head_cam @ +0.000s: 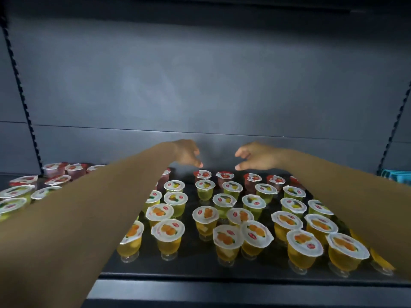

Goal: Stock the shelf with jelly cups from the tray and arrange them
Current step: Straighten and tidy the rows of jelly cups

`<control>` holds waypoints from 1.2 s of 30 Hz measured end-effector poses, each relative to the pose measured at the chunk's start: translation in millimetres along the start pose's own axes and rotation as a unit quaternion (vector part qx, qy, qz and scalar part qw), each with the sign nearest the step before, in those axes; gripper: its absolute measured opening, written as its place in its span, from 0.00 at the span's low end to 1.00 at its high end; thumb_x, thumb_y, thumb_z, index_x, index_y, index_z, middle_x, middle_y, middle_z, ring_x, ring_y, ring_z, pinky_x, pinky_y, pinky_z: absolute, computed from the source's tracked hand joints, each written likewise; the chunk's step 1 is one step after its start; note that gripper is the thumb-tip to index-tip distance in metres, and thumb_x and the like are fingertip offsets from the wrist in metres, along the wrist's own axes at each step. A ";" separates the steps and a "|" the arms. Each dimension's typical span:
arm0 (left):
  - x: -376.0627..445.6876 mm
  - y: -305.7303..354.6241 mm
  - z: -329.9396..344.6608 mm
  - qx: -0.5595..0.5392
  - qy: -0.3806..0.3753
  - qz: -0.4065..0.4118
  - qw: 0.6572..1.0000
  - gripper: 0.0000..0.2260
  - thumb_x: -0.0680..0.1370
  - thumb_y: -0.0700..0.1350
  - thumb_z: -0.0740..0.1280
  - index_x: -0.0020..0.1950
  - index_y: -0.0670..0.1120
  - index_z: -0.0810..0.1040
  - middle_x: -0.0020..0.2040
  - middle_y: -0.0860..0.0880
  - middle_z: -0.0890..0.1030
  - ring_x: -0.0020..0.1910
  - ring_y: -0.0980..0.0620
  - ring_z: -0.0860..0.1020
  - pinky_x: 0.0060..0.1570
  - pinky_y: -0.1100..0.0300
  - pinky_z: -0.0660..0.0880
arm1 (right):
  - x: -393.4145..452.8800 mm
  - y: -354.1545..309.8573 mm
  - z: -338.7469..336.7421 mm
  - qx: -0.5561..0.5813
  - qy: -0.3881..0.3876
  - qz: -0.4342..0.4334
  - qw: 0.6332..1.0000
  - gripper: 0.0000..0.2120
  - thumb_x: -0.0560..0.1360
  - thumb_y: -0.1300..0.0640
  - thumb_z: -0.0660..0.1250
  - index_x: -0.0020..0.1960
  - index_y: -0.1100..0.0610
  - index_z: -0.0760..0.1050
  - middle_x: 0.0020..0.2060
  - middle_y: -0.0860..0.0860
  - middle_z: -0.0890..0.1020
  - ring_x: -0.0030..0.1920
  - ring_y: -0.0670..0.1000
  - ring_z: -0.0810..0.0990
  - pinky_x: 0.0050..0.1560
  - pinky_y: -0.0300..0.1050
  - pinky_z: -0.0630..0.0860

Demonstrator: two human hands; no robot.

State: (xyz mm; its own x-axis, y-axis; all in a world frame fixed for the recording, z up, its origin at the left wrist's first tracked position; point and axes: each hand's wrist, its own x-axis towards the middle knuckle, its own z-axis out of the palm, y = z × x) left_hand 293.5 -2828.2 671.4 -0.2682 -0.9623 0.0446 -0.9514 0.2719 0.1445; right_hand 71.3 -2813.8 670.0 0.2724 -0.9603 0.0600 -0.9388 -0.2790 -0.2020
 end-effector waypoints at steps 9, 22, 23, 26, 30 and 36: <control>90.0 -31.7 36.8 -0.065 -0.059 0.020 0.996 0.21 0.78 0.55 0.64 0.63 0.42 0.76 0.62 0.46 0.77 0.58 0.49 0.74 0.59 0.56 0.69 | 73.8 16.4 38.3 0.089 -0.025 0.034 0.995 0.27 0.76 0.49 0.67 0.72 0.56 0.66 0.69 0.53 0.70 0.69 0.53 0.69 0.67 0.47 0.65; 118.1 -30.6 69.7 -0.171 -0.087 0.010 0.981 0.14 0.74 0.53 0.70 0.47 0.43 0.81 0.42 0.49 0.78 0.41 0.54 0.76 0.37 0.65 0.73 | 100.0 24.1 62.2 0.099 -0.040 0.045 0.993 0.28 0.72 0.53 0.73 0.69 0.58 0.70 0.65 0.52 0.75 0.64 0.52 0.74 0.67 0.48 0.69; 118.2 -29.7 69.9 -0.169 -0.083 0.008 0.982 0.13 0.74 0.53 0.70 0.47 0.43 0.80 0.40 0.50 0.78 0.40 0.55 0.75 0.35 0.65 0.72 | 100.0 23.8 62.8 0.098 -0.037 0.044 0.993 0.28 0.71 0.53 0.73 0.69 0.58 0.70 0.65 0.52 0.75 0.64 0.52 0.74 0.66 0.47 0.69; 119.8 -27.8 71.8 -0.157 -0.073 0.000 0.985 0.14 0.74 0.54 0.70 0.37 0.44 0.77 0.34 0.51 0.75 0.34 0.56 0.73 0.31 0.66 0.68 | 100.8 23.4 64.6 0.097 -0.027 0.043 0.994 0.28 0.71 0.54 0.73 0.69 0.58 0.70 0.65 0.52 0.76 0.64 0.52 0.74 0.64 0.45 0.70; 125.6 -24.1 75.3 -0.138 -0.063 -0.008 0.988 0.15 0.71 0.56 0.72 0.34 0.47 0.75 0.34 0.51 0.75 0.33 0.56 0.73 0.29 0.65 0.67 | 104.0 24.3 67.9 0.108 -0.021 0.044 0.993 0.28 0.71 0.55 0.74 0.68 0.60 0.71 0.64 0.53 0.76 0.63 0.53 0.75 0.65 0.45 0.70; 127.9 -22.1 77.1 -0.133 -0.060 -0.014 0.989 0.15 0.70 0.56 0.73 0.35 0.46 0.74 0.36 0.50 0.75 0.36 0.54 0.73 0.30 0.64 0.67 | 106.8 28.2 69.5 0.129 -0.026 0.043 0.990 0.28 0.71 0.55 0.74 0.68 0.59 0.71 0.64 0.52 0.76 0.63 0.52 0.75 0.65 0.45 0.70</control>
State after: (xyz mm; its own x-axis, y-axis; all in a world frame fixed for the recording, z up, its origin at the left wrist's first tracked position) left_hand 268.5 -2957.6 597.6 -0.2737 -0.9586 -0.0781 -0.8894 0.2214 0.3998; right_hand 88.6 -2924.3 602.8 0.2098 -0.9776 -0.0165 -0.8759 -0.1804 -0.4475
